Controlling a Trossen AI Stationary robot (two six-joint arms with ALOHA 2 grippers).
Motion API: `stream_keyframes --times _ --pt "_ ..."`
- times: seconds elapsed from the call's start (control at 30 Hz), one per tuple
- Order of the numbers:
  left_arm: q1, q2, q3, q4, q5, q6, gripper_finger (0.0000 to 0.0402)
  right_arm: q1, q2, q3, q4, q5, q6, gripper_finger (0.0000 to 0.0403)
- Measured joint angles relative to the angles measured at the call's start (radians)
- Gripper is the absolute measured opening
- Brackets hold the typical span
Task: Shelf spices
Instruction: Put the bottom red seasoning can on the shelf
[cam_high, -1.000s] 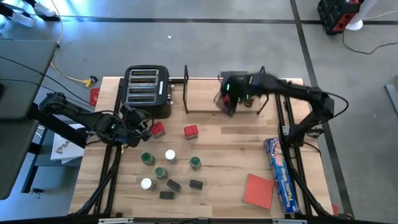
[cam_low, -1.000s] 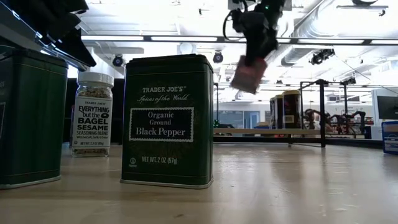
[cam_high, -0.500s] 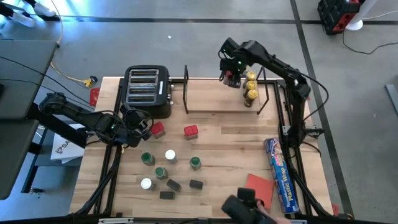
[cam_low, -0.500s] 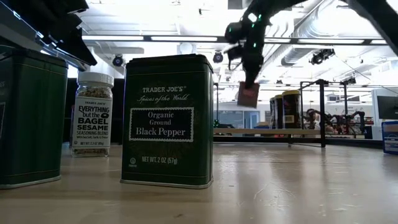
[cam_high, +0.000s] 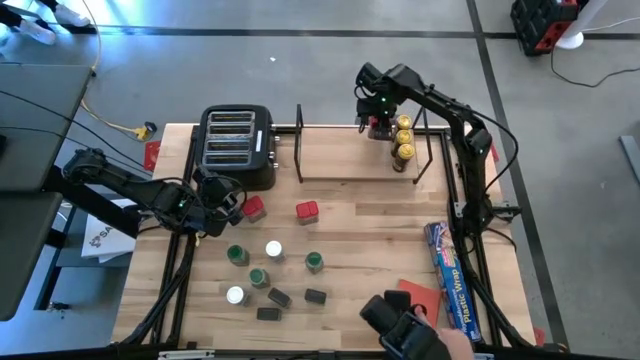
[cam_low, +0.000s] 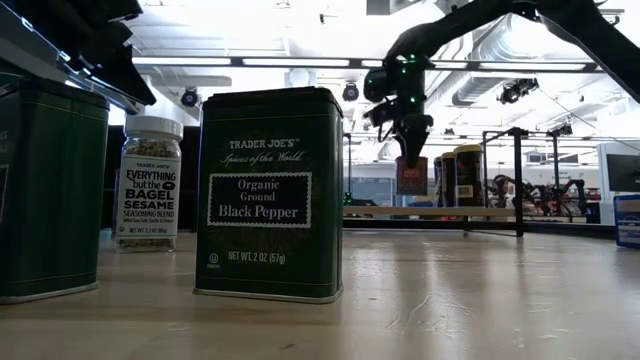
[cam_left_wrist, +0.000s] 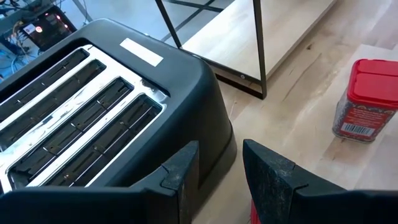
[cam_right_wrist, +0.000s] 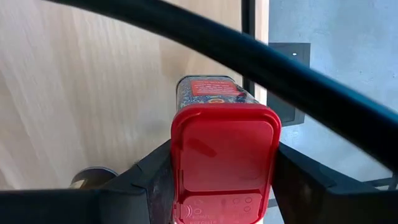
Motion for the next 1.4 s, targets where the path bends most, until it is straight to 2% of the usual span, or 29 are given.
stream_keyframes --times 0.13,0.27,0.77,1.4 --pt "0.000 0.000 0.000 0.000 0.003 -0.008 0.0119 -0.011 0.000 0.000 0.016 -0.001 -0.001 0.0235" --pt "0.000 0.000 0.000 0.000 0.008 -0.008 0.0119 -0.016 0.002 0.000 0.020 -0.006 -0.001 0.0243" --pt "0.000 0.000 0.000 0.001 0.011 -0.009 0.0119 -0.015 0.017 -0.001 0.005 0.001 -0.046 0.0248" --pt "0.000 0.000 0.000 0.002 0.013 -0.009 0.0119 0.016 0.017 -0.001 0.006 0.020 0.007 0.0249"
